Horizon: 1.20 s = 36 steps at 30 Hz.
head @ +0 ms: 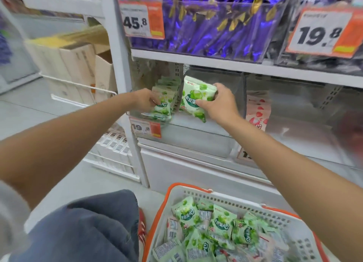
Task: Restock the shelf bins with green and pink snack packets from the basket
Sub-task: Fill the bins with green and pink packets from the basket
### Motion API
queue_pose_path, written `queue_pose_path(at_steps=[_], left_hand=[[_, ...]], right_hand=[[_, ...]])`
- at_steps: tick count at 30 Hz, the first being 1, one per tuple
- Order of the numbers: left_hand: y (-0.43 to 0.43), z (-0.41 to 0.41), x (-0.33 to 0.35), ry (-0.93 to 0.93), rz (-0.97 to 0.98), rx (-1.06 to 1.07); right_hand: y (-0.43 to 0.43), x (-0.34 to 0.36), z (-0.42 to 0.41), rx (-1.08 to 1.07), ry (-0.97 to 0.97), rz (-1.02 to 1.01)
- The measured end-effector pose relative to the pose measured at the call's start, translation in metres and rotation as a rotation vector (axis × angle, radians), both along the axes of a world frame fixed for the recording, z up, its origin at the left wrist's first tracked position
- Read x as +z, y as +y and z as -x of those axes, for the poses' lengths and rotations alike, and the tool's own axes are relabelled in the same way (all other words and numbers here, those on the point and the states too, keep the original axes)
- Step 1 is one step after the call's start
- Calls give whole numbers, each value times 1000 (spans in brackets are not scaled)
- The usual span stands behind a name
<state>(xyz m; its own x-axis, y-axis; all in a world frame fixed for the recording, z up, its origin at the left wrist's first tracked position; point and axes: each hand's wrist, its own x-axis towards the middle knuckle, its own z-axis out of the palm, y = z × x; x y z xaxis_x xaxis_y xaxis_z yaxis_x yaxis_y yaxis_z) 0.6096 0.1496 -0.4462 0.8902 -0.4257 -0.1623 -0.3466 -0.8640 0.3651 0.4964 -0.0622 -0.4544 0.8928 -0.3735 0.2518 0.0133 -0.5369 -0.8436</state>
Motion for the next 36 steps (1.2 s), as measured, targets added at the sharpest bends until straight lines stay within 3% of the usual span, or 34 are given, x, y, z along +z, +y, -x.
queue_pose_path(at_steps=[9, 17, 20, 24, 26, 27, 29, 33, 36], left_hand=[[-26, -29, -37, 280, -478, 26], [-41, -24, -31, 166, -614, 0], [-42, -28, -15, -13, -531, -78], [-38, -34, -5, -560, -573, -156], [-33, -42, -13, -710, -512, -81], [-31, -44, -17, -694, -466, -37], [-27, -47, -29, -545, -296, 53], [-5, -51, -49, -160, 222, 243], [9, -45, -48, -140, 402, 298]], right_hand=[[5, -38, -36, -96, 105, -109], [5, -43, -36, -83, 127, -129], [2, -43, -37, -84, 135, -150], [1, -46, -43, -69, 163, -199], [3, -49, -49, -38, 188, -255], [6, -50, -52, -14, 207, -274], [15, -52, -59, 41, 243, -296], [41, -61, -82, 144, 352, -280], [65, -70, -107, 128, 393, -289]])
